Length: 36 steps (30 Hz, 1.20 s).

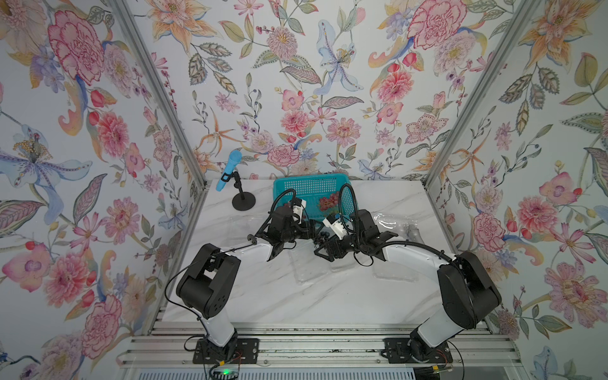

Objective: Pack grapes into containers
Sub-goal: Place the grape into the packing box.

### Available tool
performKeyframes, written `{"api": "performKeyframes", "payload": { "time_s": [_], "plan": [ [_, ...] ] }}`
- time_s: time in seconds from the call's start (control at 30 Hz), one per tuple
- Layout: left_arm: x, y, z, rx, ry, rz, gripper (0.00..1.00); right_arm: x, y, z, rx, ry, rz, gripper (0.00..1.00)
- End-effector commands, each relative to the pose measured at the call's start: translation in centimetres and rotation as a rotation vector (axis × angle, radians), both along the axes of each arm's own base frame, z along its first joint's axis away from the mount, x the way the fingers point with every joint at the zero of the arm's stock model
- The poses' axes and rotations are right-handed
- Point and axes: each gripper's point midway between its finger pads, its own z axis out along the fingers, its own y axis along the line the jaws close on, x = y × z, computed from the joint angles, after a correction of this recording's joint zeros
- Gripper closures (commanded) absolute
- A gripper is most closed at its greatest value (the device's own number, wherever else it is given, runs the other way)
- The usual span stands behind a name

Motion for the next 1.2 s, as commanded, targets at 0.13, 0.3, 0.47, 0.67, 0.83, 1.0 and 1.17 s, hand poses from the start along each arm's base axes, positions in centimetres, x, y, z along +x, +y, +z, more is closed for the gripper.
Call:
{"api": "performKeyframes", "payload": {
  "time_s": [0.13, 0.3, 0.47, 0.67, 0.83, 1.0, 1.17],
  "plan": [
    [0.5, 1.1, 0.1, 0.002, 0.0, -0.017, 0.35, 0.7, 0.4, 1.9, -0.016, -0.136, 0.01, 0.0],
    [0.2, 1.1, -0.6, 0.008, 0.024, -0.04, 0.4, 0.9, 0.3, 1.8, -0.029, -0.154, 0.003, 0.0],
    [0.0, 0.8, -0.8, -0.009, 0.043, -0.05, 0.42, 0.8, 0.2, 1.8, -0.038, -0.167, 0.001, 0.0],
    [0.0, 0.4, -0.8, -0.026, 0.062, -0.061, 0.42, 0.7, 0.3, 2.0, -0.035, -0.174, 0.007, 0.0],
    [-0.2, -0.1, -0.8, -0.029, 0.068, -0.074, 0.45, 0.5, 0.5, 1.8, -0.041, -0.176, 0.018, 0.0],
    [-0.3, -0.5, -0.7, -0.031, 0.068, -0.083, 0.51, 0.3, 0.6, 1.8, -0.047, -0.178, 0.022, 0.0],
    [-0.7, -1.2, -0.8, -0.03, 0.075, -0.104, 0.55, 0.3, 0.6, 1.8, -0.05, -0.184, 0.021, 0.0]
  ]
}}
